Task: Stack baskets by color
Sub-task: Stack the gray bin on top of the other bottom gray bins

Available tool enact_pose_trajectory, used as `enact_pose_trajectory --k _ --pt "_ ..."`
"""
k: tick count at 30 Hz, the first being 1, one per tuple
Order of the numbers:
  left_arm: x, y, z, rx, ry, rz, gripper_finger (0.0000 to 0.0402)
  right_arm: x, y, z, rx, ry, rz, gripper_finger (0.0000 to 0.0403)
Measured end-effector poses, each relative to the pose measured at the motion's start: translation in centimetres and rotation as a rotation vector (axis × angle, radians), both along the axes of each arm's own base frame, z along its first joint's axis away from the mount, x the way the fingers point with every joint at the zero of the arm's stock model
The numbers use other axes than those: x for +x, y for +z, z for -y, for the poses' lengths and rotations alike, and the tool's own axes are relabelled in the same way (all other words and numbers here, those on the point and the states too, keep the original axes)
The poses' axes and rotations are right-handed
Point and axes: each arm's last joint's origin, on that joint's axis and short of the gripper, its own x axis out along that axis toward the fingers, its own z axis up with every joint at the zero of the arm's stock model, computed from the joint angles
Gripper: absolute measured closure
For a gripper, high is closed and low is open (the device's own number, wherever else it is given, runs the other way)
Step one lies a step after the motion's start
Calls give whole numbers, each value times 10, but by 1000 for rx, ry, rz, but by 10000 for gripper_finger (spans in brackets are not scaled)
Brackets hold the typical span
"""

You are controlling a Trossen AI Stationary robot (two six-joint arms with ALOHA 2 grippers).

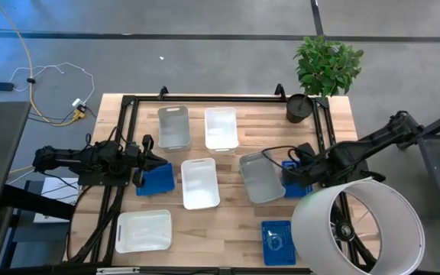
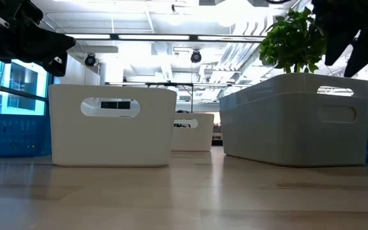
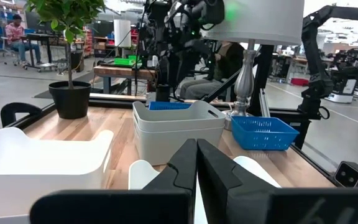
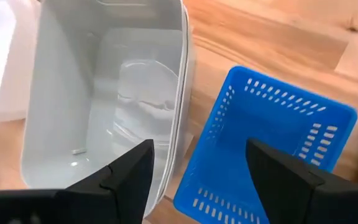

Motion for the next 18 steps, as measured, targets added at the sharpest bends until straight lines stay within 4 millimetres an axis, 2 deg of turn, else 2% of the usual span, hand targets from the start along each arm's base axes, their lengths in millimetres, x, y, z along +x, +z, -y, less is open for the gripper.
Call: enact_pose_trajectory --k 6,12,18 --pt "0 0 0 0 0 0 401 -12 9 7 -29 46 52 162" --pt "0 0 0 0 0 0 401 -24 0 13 -49 75 83 162" --pt "0 0 0 0 0 0 401 -31 16 23 -147 122 285 162"
